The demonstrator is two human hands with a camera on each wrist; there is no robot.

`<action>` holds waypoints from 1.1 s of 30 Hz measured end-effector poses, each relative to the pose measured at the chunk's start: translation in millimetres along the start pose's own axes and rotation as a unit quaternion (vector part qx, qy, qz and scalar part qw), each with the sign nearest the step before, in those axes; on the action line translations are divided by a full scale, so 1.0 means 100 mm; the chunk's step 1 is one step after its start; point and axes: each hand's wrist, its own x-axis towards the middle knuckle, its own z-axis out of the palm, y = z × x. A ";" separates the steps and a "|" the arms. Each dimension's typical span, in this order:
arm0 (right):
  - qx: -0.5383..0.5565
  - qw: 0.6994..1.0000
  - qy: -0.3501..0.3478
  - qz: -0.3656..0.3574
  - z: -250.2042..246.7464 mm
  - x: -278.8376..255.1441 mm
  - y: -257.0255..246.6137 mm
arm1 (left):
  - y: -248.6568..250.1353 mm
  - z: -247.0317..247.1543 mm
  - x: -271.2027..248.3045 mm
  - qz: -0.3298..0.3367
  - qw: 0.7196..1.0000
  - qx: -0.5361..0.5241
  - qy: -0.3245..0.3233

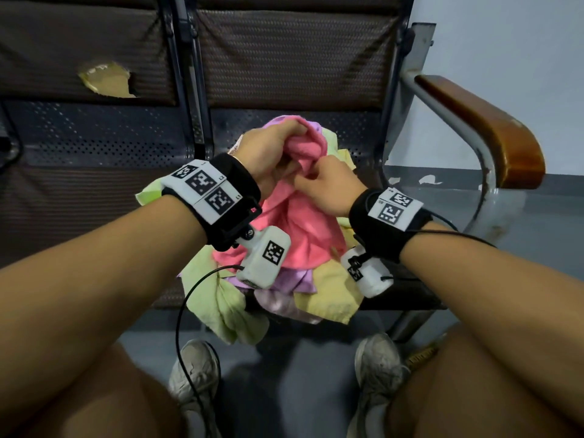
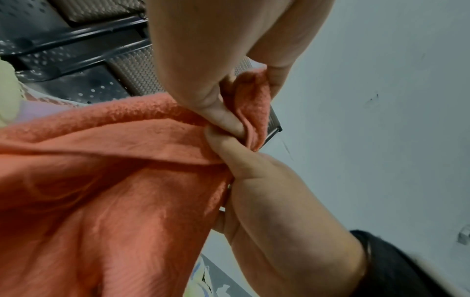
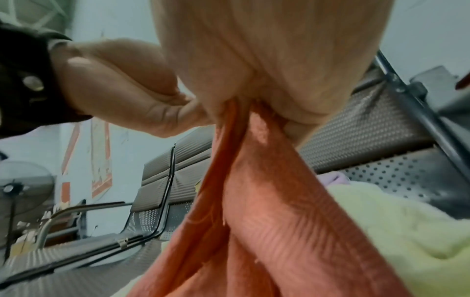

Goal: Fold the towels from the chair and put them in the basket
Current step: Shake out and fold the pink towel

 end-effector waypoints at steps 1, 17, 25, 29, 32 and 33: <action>0.014 1.000 0.017 0.009 0.02 0.03 0.01 | 0.00 0.00 -0.01 -0.005 1.000 0.001 0.004; -0.034 0.999 -0.003 -0.042 -0.28 0.04 0.30 | 0.03 -0.55 0.41 0.110 0.972 0.083 0.190; -0.204 0.977 -0.049 0.032 -0.27 0.06 0.54 | -0.06 -0.65 0.44 0.066 0.975 0.134 0.167; -0.097 0.991 0.085 0.030 -0.33 0.12 0.54 | -0.07 -0.72 0.43 0.030 0.967 0.214 0.138; -0.025 0.988 0.141 0.048 -0.36 0.16 0.56 | -0.02 -0.71 0.36 -0.016 0.979 0.191 0.066; -0.023 0.988 0.144 0.054 -0.37 0.16 0.59 | 0.00 -0.72 0.35 -0.033 0.984 0.168 0.037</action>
